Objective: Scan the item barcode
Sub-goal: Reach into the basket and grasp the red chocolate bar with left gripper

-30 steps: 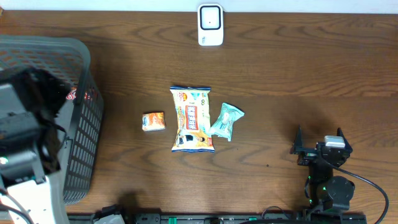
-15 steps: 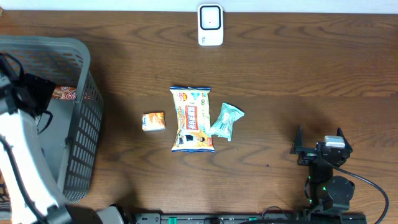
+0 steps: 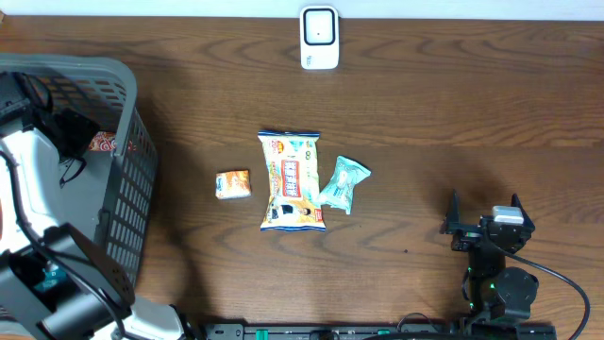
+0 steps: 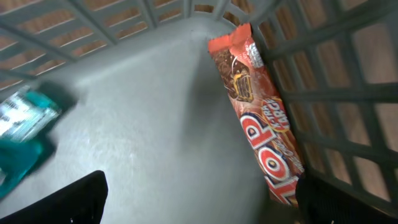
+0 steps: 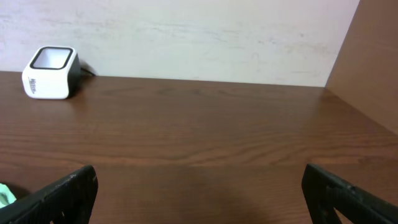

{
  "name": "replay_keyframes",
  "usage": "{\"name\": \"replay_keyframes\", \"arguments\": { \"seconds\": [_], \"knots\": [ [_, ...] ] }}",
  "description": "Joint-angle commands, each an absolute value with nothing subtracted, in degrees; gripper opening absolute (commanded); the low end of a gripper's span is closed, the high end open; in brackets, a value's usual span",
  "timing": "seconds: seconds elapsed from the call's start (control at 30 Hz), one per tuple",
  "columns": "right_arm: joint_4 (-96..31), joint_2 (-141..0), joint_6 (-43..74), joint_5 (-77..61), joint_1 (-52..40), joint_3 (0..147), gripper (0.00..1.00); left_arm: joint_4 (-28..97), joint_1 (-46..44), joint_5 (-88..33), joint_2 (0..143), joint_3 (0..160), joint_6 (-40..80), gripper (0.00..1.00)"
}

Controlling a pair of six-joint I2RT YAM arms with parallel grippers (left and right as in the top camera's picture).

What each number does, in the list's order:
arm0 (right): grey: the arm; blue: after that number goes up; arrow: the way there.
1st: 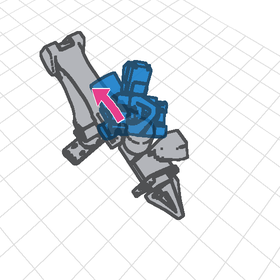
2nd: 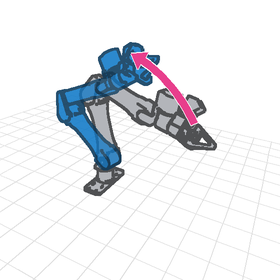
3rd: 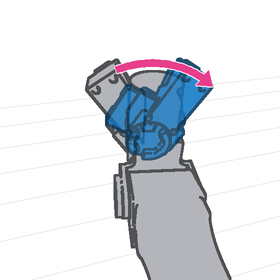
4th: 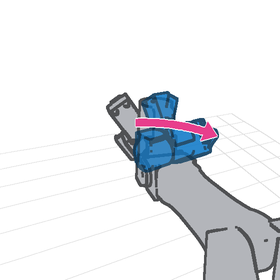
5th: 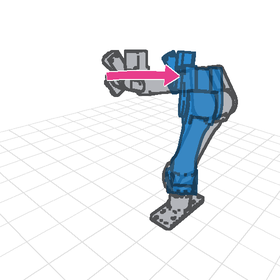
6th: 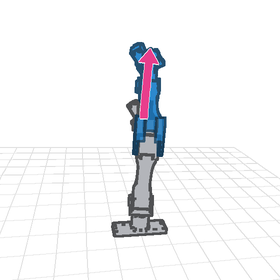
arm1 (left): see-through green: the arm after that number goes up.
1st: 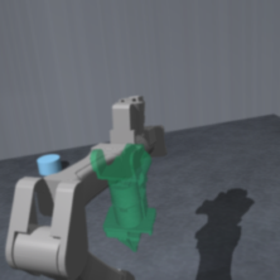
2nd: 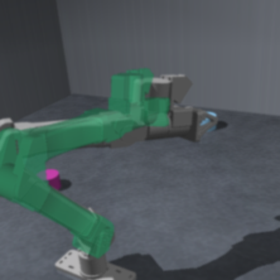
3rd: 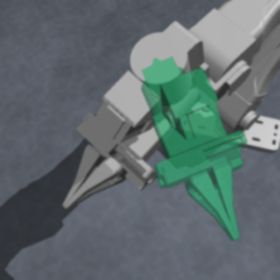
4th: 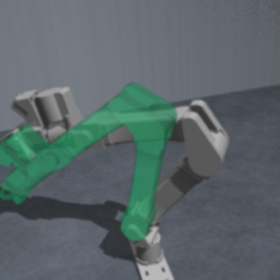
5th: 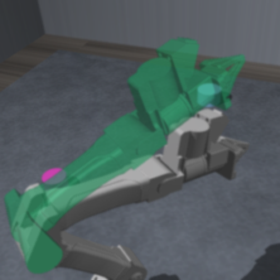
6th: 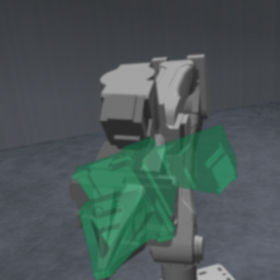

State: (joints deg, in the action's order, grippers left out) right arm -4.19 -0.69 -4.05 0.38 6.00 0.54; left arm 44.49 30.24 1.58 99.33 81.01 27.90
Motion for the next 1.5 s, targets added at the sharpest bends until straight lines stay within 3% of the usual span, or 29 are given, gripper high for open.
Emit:
{"name": "replay_keyframes", "arguments": {
  "seconds": [0.0, 0.43, 1.47],
  "knots": [
    [-4.25, -0.43, -4.80, 0.03, 6.33, 0.32, 0.99, 42.57, 30.46, 1.48, 102.48, 80.86, 22.24, 0.95],
    [-4.27, -0.45, -4.80, 0.03, 6.33, 0.32, 0.99, 33.58, 30.41, 1.45, 108.53, 80.84, 13.52, 0.94],
    [-4.25, -0.49, -4.80, 0.03, 6.33, 0.32, 0.99, 30.44, 30.41, 0.45, 116.36, 79.92, 17.08, 0.93]
  ]
}}
